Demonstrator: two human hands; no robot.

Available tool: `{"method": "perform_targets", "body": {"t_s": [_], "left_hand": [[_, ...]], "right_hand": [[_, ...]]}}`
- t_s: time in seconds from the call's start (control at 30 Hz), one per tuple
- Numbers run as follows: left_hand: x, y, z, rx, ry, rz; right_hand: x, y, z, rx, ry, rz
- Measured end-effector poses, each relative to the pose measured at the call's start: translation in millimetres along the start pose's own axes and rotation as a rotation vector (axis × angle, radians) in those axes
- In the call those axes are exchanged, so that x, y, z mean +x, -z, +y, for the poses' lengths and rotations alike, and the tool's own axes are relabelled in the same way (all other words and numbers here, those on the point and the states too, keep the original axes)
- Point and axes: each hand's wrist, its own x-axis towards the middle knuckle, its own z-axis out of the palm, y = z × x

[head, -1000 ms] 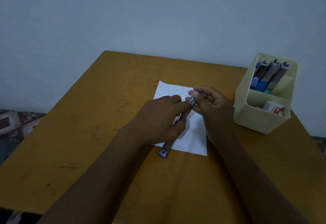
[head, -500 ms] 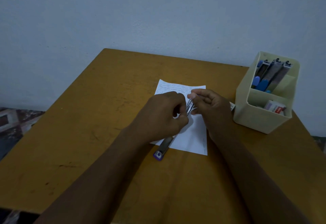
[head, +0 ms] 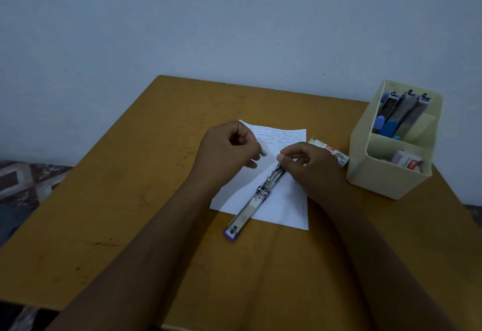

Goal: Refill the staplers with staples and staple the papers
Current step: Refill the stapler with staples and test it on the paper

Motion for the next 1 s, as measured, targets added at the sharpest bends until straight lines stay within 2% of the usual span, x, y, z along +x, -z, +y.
{"method": "perform_targets", "body": {"t_s": [0.17, 0.47, 0.63, 0.83, 1.0], "left_hand": [[-1.0, 0.6, 0.4, -0.008, -0.016, -0.05], [-2.3, 7.4, 12.8, 0.048, -0.071, -0.11], [-4.4, 7.6, 49.0, 0.022, -0.149, -0.153], [-35.9, -44.6, 94.5, 0.025, -0.217, -0.378], [-68.4, -120.5, 112.7, 0.067, -0.239, -0.58]], "right_hand": [[-2.7, 1.4, -1.9, -0.156, 0.089, -0.003], [-8.9, 21.4, -6.2, -0.044, 0.062, -0.04], [-27.8, 55.5, -22.6, -0.121, 0.109, -0.054], [-79.9, 127.9, -28.3, -0.206, 0.049, -0.043], [-147.9, 206.1, 0.0, -0.321, -0.144, 0.011]]}}
